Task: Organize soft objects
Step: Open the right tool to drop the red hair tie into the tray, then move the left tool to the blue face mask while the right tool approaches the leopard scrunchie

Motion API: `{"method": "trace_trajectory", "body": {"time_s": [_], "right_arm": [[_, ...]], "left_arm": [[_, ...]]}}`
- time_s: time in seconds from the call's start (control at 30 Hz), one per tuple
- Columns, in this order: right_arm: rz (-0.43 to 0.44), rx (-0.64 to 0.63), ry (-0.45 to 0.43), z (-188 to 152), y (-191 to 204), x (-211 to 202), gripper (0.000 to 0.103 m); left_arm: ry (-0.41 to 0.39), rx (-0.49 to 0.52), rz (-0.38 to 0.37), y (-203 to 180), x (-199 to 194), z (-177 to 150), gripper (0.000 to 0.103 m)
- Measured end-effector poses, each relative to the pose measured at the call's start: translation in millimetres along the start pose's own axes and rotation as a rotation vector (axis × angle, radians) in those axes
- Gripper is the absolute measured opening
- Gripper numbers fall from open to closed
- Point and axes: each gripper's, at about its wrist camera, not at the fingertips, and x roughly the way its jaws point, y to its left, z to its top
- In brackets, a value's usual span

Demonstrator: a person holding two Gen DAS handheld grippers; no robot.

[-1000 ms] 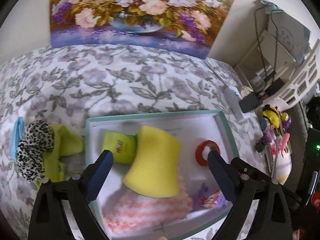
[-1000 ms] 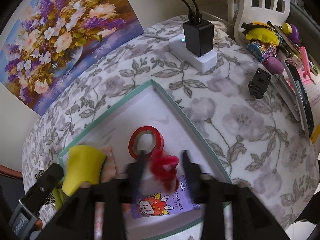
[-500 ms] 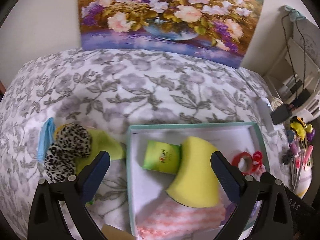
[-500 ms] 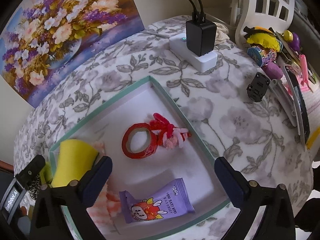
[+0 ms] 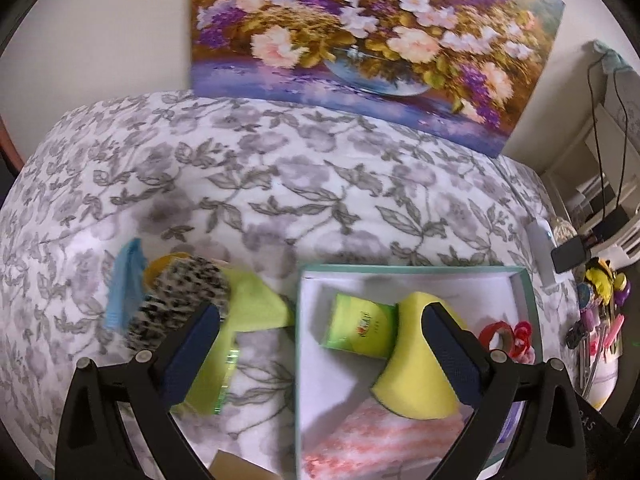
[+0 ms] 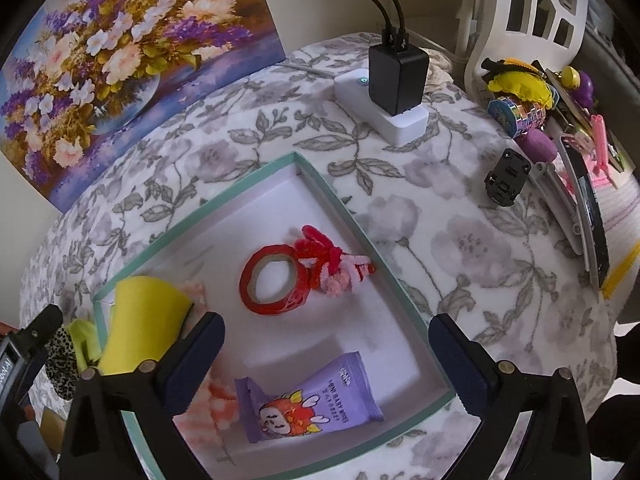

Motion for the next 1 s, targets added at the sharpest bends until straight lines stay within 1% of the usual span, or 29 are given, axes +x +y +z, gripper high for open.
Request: {"method": "trace_trajectory", "body": {"time_s": [0.17,0.3,0.5,0.63,0.9,1.0], "right_arm": [[0.020,-0.016,-0.012,-0.8,18.8,-13.5,0.103],[0.053,-0.044,-0.008,-4.9,45.8,-18.7,0.103],[0.099,-0.134,0.003,-17.6,103.0,-21.9,0.103],[0.118,-0.192,0.006,-29.3,140.5,-23.2,0.103],[0.141,-0.301,0.020,-55.0,205.8,-19.3,0.103],[0.173,-0.345,0.029,-65.1,230.6,-16.5,0.103]], "left_arm": [[0.000,-0.040,0.075,30.7,-11.7,8.9,0.101],[-0.043,-0.118,0.141,73.1,-30.2,15.5,0.101],[-0.110,-0.177,0.236,128.0,-59.7,18.1,0.101],[-0.123,-0.224,0.240,156.9,-70.9,16.7,0.101],[-0.104,-0.305,0.229,204.3,-73.7,11.6,0.101],[-0.104,-0.329,0.229,218.1,-75.0,10.2,0.101]]}}
